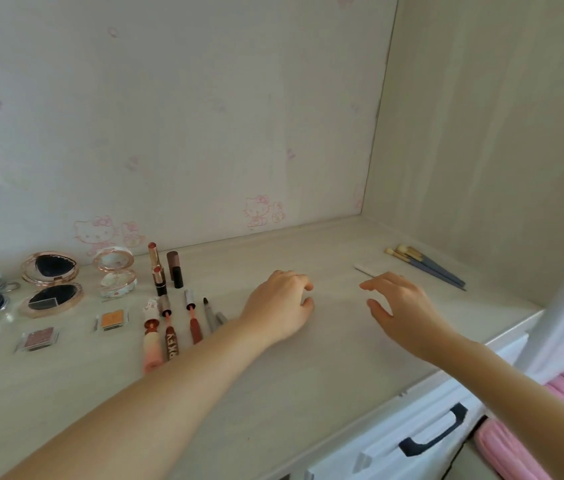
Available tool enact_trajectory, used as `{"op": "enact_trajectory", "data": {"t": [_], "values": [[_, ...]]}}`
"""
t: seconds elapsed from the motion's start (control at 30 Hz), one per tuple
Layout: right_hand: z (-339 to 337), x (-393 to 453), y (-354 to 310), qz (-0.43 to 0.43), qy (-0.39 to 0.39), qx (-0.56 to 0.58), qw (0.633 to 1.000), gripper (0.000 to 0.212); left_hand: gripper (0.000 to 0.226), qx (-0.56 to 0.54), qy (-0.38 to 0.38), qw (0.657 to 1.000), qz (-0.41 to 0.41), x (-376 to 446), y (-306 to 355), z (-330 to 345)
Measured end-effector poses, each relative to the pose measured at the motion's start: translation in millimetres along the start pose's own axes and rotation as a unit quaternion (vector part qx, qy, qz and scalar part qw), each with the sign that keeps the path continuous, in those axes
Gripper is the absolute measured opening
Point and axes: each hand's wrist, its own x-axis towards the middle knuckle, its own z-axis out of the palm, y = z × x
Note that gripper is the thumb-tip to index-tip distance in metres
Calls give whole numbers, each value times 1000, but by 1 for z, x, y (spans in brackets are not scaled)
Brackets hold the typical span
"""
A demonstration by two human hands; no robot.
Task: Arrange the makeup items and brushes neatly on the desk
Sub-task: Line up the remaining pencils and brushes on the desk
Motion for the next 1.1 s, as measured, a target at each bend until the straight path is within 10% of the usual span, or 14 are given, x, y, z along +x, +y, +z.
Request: {"op": "enact_trajectory", "data": {"t": [1.1], "values": [[0, -5, 58, 156, 57, 31, 986, 19, 47, -176, 40, 982, -57, 79, 62, 62]]}}
